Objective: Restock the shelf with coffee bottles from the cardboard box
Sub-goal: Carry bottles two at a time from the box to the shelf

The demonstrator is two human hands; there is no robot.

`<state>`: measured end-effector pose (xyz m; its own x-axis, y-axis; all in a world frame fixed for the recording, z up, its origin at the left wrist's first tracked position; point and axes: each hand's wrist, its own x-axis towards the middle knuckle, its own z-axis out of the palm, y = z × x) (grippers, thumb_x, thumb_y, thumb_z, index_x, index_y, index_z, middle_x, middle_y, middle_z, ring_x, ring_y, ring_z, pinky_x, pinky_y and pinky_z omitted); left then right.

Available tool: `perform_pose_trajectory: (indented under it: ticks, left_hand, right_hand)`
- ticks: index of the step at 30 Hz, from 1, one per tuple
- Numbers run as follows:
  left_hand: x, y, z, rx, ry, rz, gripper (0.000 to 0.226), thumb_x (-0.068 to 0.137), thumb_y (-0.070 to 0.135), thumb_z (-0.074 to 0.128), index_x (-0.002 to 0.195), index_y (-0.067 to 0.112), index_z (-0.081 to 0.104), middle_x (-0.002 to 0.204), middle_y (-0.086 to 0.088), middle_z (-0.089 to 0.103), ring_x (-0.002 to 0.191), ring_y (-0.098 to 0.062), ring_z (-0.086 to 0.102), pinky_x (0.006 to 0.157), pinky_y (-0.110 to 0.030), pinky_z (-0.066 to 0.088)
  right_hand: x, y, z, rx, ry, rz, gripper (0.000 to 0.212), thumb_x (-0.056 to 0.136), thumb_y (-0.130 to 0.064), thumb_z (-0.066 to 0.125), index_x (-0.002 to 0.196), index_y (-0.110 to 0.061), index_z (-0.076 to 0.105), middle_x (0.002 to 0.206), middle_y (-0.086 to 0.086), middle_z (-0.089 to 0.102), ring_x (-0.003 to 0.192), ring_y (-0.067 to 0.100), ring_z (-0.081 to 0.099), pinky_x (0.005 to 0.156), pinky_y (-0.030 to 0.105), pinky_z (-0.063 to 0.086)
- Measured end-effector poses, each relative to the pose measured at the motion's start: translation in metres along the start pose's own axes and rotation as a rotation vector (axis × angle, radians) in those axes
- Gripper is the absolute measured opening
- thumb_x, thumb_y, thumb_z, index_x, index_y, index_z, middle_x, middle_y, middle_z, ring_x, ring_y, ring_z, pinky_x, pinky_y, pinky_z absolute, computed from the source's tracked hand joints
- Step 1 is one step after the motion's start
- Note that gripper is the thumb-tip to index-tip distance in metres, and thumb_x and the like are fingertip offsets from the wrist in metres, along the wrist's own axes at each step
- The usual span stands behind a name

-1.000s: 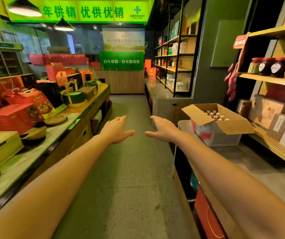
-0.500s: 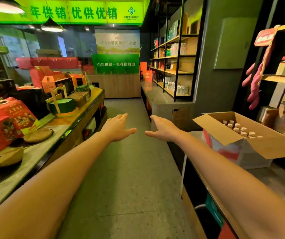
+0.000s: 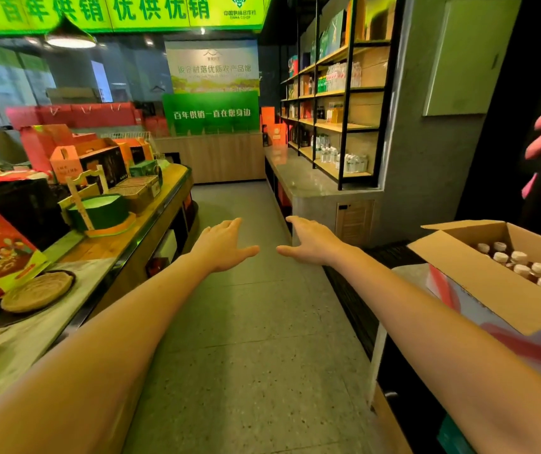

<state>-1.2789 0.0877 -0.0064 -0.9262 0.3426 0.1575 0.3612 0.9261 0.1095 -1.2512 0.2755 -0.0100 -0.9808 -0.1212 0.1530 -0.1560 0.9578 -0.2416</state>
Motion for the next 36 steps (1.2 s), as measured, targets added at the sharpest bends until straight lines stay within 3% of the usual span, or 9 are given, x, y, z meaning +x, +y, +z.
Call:
perform_pose_trajectory:
  ticks: [10, 15, 25, 31, 36]
  left_hand:
    - [0.209, 0.008, 0.029, 0.007, 0.013, 0.02, 0.083, 0.089, 0.057, 0.047, 0.15, 0.011, 0.014, 0.153, -0.011, 0.028, 0.14, -0.027, 0.03, 0.115, -0.042, 0.022]
    - [0.305, 0.05, 0.05, -0.026, -0.008, 0.116, 0.083, 0.088, 0.057, 0.047, 0.149, 0.01, 0.015, 0.153, -0.011, 0.028, 0.139, -0.027, 0.03, 0.115, -0.043, 0.021]
    - [0.432, 0.257, 0.125, -0.129, -0.122, 0.572, 0.084, 0.088, 0.058, 0.048, 0.15, 0.011, 0.013, 0.153, -0.009, 0.028, 0.14, -0.026, 0.029, 0.116, -0.047, 0.017]
    - [0.471, 0.371, 0.159, -0.221, -0.205, 0.849, 0.078, 0.092, 0.051, 0.048, 0.15, 0.014, 0.013, 0.154, -0.006, 0.027, 0.141, -0.024, 0.026, 0.116, -0.044, 0.014]
    - [0.49, 0.448, 0.193, -0.276, -0.258, 1.002, 0.074, 0.092, 0.047, 0.05, 0.149, 0.015, 0.016, 0.155, -0.006, 0.027, 0.141, -0.025, 0.027, 0.117, -0.042, 0.02]
  right_hand:
    - [0.179, 0.104, -0.002, -0.004, 0.025, 0.002, 0.081, 0.087, -0.05, 0.056, 0.149, -0.012, 0.02, 0.154, 0.007, 0.028, 0.139, 0.026, 0.031, 0.112, 0.043, 0.029]
    - [0.223, 0.184, -0.016, -0.013, 0.064, 0.091, 0.079, 0.087, -0.048, 0.057, 0.148, -0.012, 0.021, 0.153, 0.009, 0.03, 0.139, 0.028, 0.032, 0.114, 0.046, 0.027]
    - [0.17, 0.395, -0.05, -0.042, 0.136, 0.595, 0.077, 0.088, -0.05, 0.055, 0.149, -0.018, 0.02, 0.155, 0.004, 0.027, 0.141, 0.025, 0.029, 0.115, 0.044, 0.026]
    - [0.11, 0.481, -0.064, 0.033, 0.228, 0.852, 0.073, 0.089, -0.041, 0.057, 0.148, -0.018, 0.022, 0.153, 0.007, 0.03, 0.14, 0.028, 0.03, 0.113, 0.046, 0.029]
    - [0.081, 0.531, -0.062, 0.083, 0.294, 1.067, 0.069, 0.091, -0.038, 0.056, 0.148, -0.015, 0.023, 0.153, 0.006, 0.031, 0.139, 0.025, 0.034, 0.108, 0.039, 0.035]
